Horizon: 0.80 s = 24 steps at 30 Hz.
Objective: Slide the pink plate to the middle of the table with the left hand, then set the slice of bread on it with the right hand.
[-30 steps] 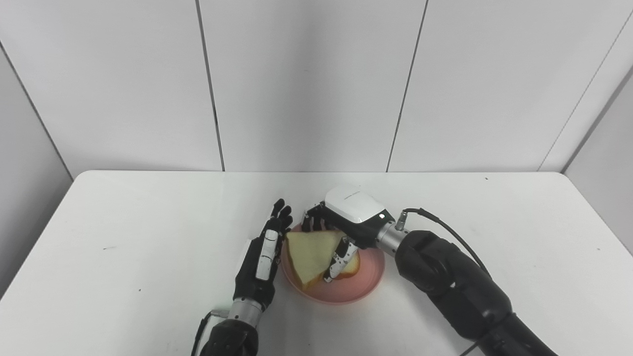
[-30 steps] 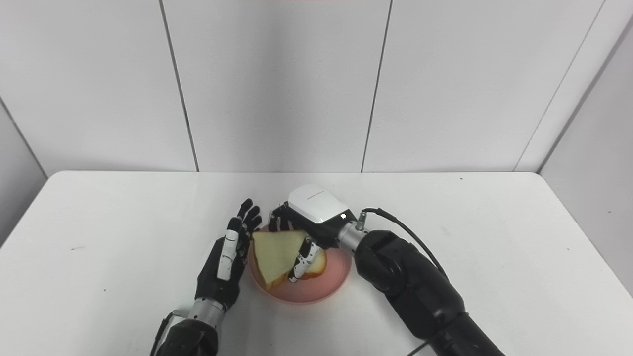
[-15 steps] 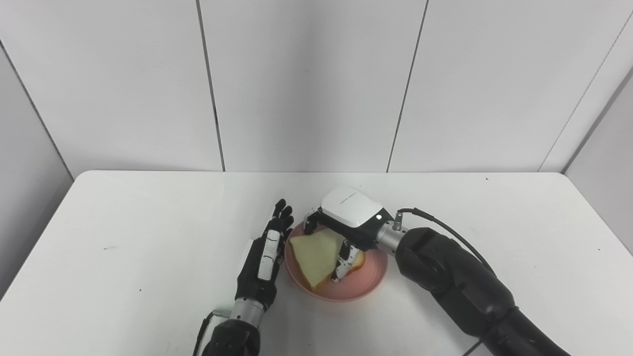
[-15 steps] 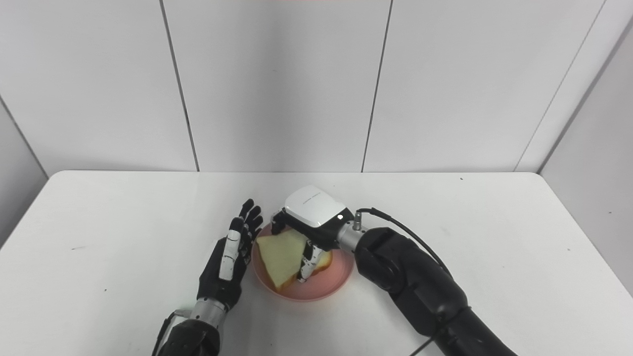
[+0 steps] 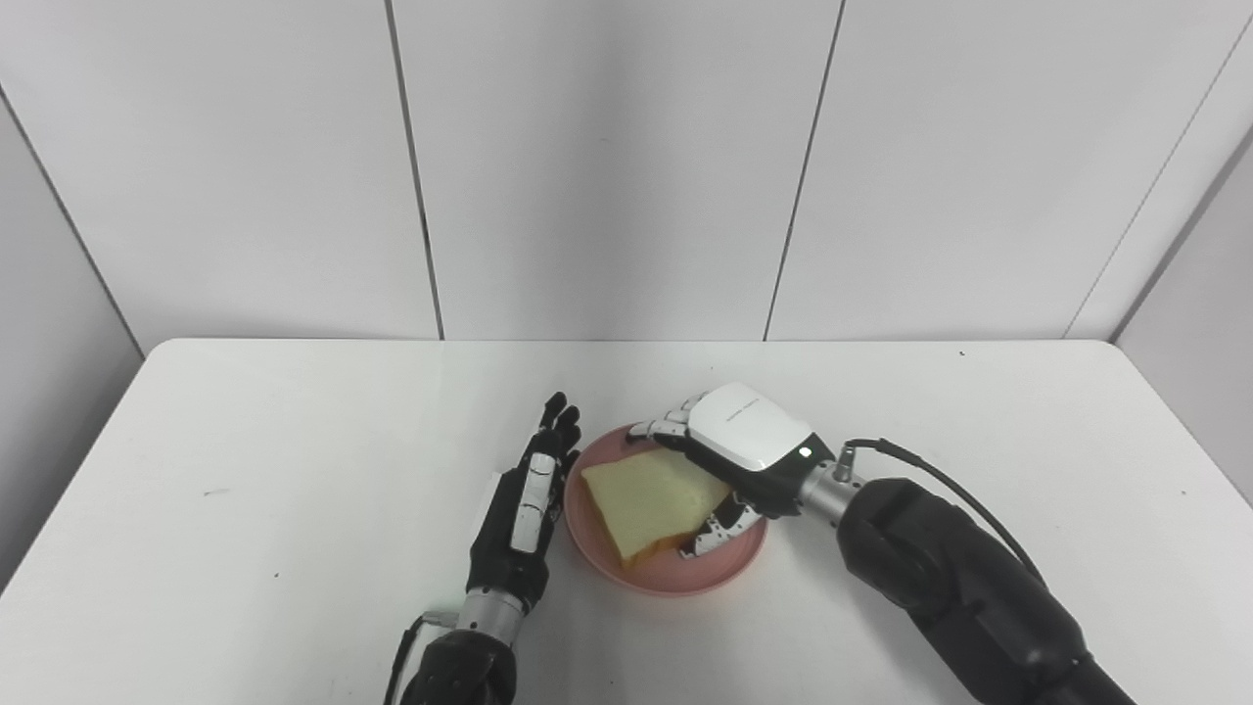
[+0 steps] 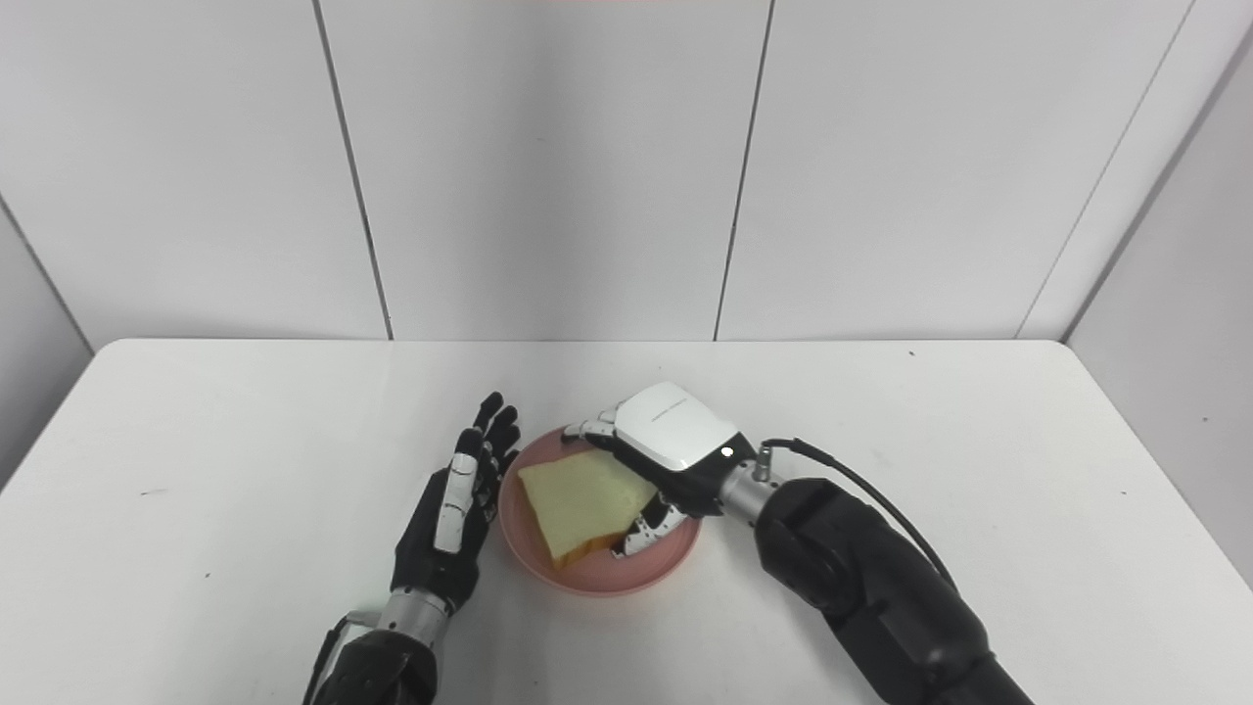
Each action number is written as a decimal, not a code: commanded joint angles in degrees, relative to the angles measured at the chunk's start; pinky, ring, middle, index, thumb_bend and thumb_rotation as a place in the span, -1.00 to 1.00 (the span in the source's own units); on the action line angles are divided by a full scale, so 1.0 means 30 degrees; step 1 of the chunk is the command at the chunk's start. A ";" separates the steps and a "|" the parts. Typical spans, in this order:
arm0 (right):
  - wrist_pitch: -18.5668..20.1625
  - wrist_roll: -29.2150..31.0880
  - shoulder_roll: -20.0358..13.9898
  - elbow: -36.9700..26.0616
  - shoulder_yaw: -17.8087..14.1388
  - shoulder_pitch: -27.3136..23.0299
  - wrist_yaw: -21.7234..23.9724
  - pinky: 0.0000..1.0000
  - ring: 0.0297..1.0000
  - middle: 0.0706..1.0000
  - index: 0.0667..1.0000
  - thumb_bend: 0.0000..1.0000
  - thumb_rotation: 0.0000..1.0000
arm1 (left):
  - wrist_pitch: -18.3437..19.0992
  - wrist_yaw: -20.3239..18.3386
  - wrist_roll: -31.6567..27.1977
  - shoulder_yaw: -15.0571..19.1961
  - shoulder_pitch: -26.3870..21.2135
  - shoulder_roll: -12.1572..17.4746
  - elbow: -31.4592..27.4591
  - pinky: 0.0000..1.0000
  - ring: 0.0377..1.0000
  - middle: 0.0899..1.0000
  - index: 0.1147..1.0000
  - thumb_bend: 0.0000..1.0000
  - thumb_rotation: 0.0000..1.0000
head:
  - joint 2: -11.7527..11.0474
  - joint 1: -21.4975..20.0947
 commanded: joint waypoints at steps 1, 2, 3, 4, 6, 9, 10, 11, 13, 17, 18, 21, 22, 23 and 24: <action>-0.0243 0.0645 -0.0201 -0.0753 -0.0658 -0.0083 -0.0669 0.70 0.62 0.66 0.61 0.56 -0.56 | 0.0240 -0.0013 -0.0173 0.0118 0.0599 -0.0056 0.0852 1.00 1.00 0.97 0.93 0.54 0.87 | 0.0009 0.0013; -0.0186 0.0880 -0.0169 -0.0782 -0.0855 0.0159 -0.0708 0.71 0.63 0.68 0.62 0.57 -0.58 | 0.0127 -0.0005 -0.0151 0.0132 0.0619 -0.0033 0.0867 1.00 1.00 0.97 0.93 0.53 0.87 | -0.0018 -0.0011; -0.0150 0.1042 -0.0147 -0.0796 -0.0992 0.0324 -0.0731 0.74 0.66 0.70 0.64 0.57 -0.62 | 0.0036 0.0005 -0.0129 0.0141 0.0632 -0.0020 0.0882 1.00 0.99 0.97 0.93 0.50 0.88 | -0.0018 -0.0011; -0.0113 0.1179 -0.0114 -0.0808 -0.1109 0.0459 -0.0740 0.74 0.66 0.70 0.64 0.57 -0.62 | -0.0058 0.0010 -0.0100 0.0147 0.0649 0.0000 0.0892 1.00 0.99 0.97 0.93 0.50 0.89 | -0.0023 -0.0026; -0.0089 0.1626 -0.0048 -0.0972 -0.1472 0.0857 -0.0871 0.77 0.69 0.73 0.67 0.58 -0.66 | 0.0125 -0.0017 -0.0190 0.0206 0.0714 0.0022 0.0741 1.00 0.98 0.96 0.92 0.49 0.89 | -0.0004 -0.0044; -0.0055 0.2528 0.0098 -0.1224 -0.2190 0.1505 -0.1131 0.79 0.75 0.81 0.75 0.56 -0.65 | 0.0403 -0.0046 -0.0112 0.0190 0.0800 0.0115 0.0454 1.00 1.00 0.97 0.93 0.50 0.90 | 0.0025 -0.0082; -0.0106 0.2958 0.0201 -0.1218 -0.2497 0.1730 -0.1289 0.79 0.75 0.82 0.76 0.54 -0.64 | 0.0481 -0.0040 -0.0076 0.0181 0.0818 0.0144 0.0387 1.00 1.00 0.96 0.92 0.50 0.91 | 0.0027 -0.0088; -0.0270 0.3451 0.0338 -0.1120 -0.2809 0.1957 -0.1574 0.78 0.77 0.84 0.77 0.52 -0.61 | 0.0549 -0.0024 -0.0032 0.0171 0.0834 0.0180 0.0333 1.00 1.00 0.96 0.92 0.51 0.91 | 0.0033 -0.0080; -0.1307 0.4509 0.0791 -0.0413 -0.3512 0.2424 -0.2835 0.74 0.76 0.82 0.77 0.49 -0.58 | 0.0529 -0.0062 -0.0073 0.0194 0.0828 0.0227 0.0368 1.00 1.00 0.96 0.92 0.51 0.92 | 0.0058 -0.0114; -0.2916 0.7605 0.2149 0.1334 -0.4961 0.3357 -0.4600 0.59 0.76 0.84 0.84 0.41 -0.37 | 0.0094 0.0157 0.0107 0.0281 0.0813 0.0282 0.0545 1.00 0.98 0.94 0.91 0.51 0.89 | 0.0036 -0.0099; -0.2980 0.8194 0.2373 0.1511 -0.5165 0.3486 -0.4644 0.60 0.78 0.86 0.87 0.39 -0.28 | 0.0054 0.0192 0.0175 0.0272 0.0823 0.0309 0.0535 1.00 0.97 0.94 0.91 0.51 0.90 | 0.0036 -0.0099; -0.3280 1.1130 0.3419 0.2240 -0.6047 0.4119 -0.4563 0.77 0.92 0.96 0.98 0.45 0.22 | 0.0174 0.0143 -0.0014 0.0375 0.0908 0.0314 0.0296 1.00 0.96 0.95 0.93 0.48 0.89 | 0.0016 -0.0180; -0.3497 1.1838 0.3705 0.2405 -0.6279 0.4282 -0.4567 0.78 0.93 0.96 0.98 0.45 0.27 | 0.0137 0.0086 -0.0116 0.0419 0.0908 0.0317 0.0289 1.00 0.96 0.95 0.94 0.48 0.88 | 0.0002 -0.0195; -0.3675 1.2417 0.3913 0.2489 -0.6451 0.4378 -0.4509 0.80 0.93 0.98 0.99 0.46 0.40 | 0.0040 0.0046 -0.0156 0.0450 0.0897 0.0329 0.0322 1.00 0.97 0.96 0.95 0.46 0.88 | -0.0024 -0.0207; -0.3812 1.3183 0.4153 0.2563 -0.6678 0.4460 -0.4378 0.81 0.92 0.99 1.00 0.43 0.49 | -0.0039 0.0037 -0.0118 0.0458 0.0892 0.0353 0.0340 1.00 0.97 0.97 0.96 0.44 0.89 | -0.0033 -0.0217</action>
